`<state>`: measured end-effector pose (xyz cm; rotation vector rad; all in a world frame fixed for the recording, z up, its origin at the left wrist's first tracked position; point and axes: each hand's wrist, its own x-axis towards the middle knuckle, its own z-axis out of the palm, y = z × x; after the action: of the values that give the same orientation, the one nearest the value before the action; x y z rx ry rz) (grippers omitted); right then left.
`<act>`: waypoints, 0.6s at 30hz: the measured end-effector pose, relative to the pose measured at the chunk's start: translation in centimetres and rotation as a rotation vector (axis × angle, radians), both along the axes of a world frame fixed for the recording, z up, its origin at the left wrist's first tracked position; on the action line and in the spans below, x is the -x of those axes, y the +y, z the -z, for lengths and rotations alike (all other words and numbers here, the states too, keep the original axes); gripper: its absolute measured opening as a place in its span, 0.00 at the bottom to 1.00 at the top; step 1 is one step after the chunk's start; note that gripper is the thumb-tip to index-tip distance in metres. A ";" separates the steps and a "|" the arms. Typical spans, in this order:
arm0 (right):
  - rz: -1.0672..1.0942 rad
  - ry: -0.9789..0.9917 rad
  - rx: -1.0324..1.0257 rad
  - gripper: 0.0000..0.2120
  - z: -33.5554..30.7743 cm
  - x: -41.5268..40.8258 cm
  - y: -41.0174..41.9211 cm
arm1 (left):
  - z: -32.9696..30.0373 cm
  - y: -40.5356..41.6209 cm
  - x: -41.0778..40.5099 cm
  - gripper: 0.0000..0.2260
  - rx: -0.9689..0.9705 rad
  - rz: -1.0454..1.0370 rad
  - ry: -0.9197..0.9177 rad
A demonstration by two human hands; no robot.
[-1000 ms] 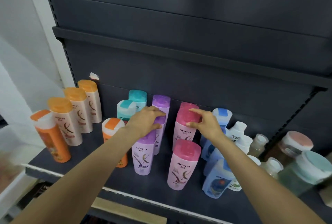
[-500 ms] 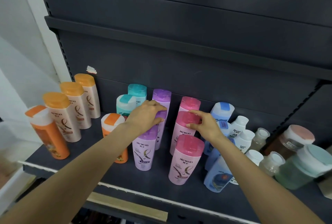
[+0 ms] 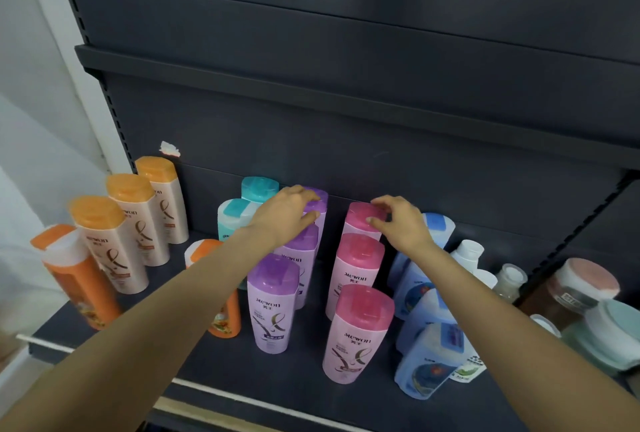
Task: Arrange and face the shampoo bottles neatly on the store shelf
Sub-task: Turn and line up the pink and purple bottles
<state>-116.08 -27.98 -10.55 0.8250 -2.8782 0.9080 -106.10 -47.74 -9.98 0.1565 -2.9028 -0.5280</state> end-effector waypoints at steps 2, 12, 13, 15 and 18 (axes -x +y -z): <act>-0.014 -0.027 -0.073 0.23 0.2 0.8 -0.6 | 0.2 -0.5 0.8 0.24 -0.018 0.025 -0.048; 0.023 -0.175 -0.004 0.25 0.9 1.9 -1.2 | 0.7 -1.7 1.9 0.29 -0.038 0.065 -0.204; 0.022 -0.183 0.010 0.25 0.8 1.8 -1.3 | 0.8 -1.7 1.8 0.29 -0.034 0.062 -0.205; 0.016 -0.187 0.048 0.24 0.6 1.4 -1.3 | 0.6 -1.6 1.7 0.29 -0.033 0.056 -0.217; 0.027 -0.182 0.141 0.24 0.1 1.0 -1.2 | 0.3 -1.4 1.7 0.29 -0.009 0.052 -0.234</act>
<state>-117.04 -29.20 -10.62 0.7252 -2.9216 1.2270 -107.81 -49.18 -10.30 0.1546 -3.1401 -0.5658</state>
